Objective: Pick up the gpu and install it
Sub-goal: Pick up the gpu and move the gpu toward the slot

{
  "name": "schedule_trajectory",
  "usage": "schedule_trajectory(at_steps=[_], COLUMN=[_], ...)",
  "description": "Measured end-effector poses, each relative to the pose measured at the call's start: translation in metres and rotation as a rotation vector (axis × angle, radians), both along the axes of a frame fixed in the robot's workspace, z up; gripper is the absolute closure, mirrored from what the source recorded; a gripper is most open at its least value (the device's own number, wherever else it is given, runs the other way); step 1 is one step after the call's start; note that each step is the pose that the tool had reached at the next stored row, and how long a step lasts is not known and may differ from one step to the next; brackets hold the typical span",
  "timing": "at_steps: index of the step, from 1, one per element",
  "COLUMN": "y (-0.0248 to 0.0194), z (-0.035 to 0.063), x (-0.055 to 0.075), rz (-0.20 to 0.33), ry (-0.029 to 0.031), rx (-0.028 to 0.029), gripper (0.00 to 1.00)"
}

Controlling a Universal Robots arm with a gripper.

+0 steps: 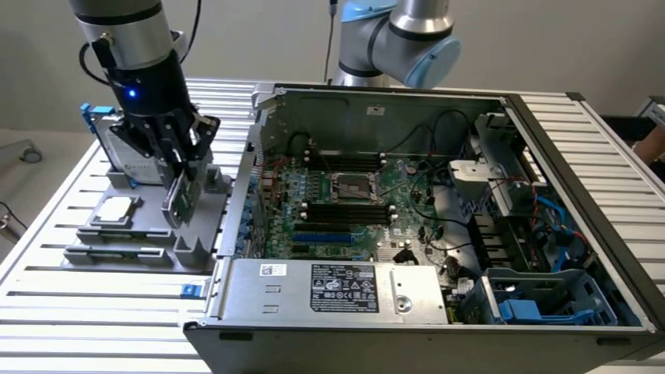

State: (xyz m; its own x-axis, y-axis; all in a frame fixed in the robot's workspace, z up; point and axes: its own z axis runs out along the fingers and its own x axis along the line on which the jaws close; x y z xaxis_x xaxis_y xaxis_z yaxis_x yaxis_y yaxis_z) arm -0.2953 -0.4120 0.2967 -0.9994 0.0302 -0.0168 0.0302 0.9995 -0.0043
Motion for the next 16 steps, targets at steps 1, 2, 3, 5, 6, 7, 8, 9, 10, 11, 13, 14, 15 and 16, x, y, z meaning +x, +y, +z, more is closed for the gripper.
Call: schedule_trajectory(at_steps=[1,2,3,5,6,7,8,9,10,11,13,14,15,16], y=[0.0,0.0,0.0,0.0,0.0,0.0,0.0,0.0,0.0,0.0,0.0,-0.0001,-0.0002,-0.0004], z=[0.0045,0.009,0.0136,0.0228,0.0273,0.0317,0.0363,0.0409,0.0454,0.05,0.059,0.0635,0.068,0.0725], x=[0.0,0.0,0.0,0.0,0.0,0.0,0.001,0.001,0.001,0.002,0.004,0.005,0.007,0.009], rz=[0.0,0.0,0.0,0.0,0.0,0.0,0.0,0.0,0.0,0.0,0.0,0.0,0.0,0.0], ry=[-0.0001,0.0,0.0001,0.0001,-0.0001,-0.0002,0.0001,0.0,0.0,-0.0001,0.0,-0.0001,-0.0001,0.0], rx=[0.0001,0.0,-0.0001,-0.0001,0.0,0.0001,-0.0001,0.0,0.0,0.0,0.0,0.0001,0.0001,0.0002], gripper=[0.73,0.73,0.73,0.73,0.73,0.73,0.73,0.73,0.73,0.73,0.73,0.73,0.73,0.73])
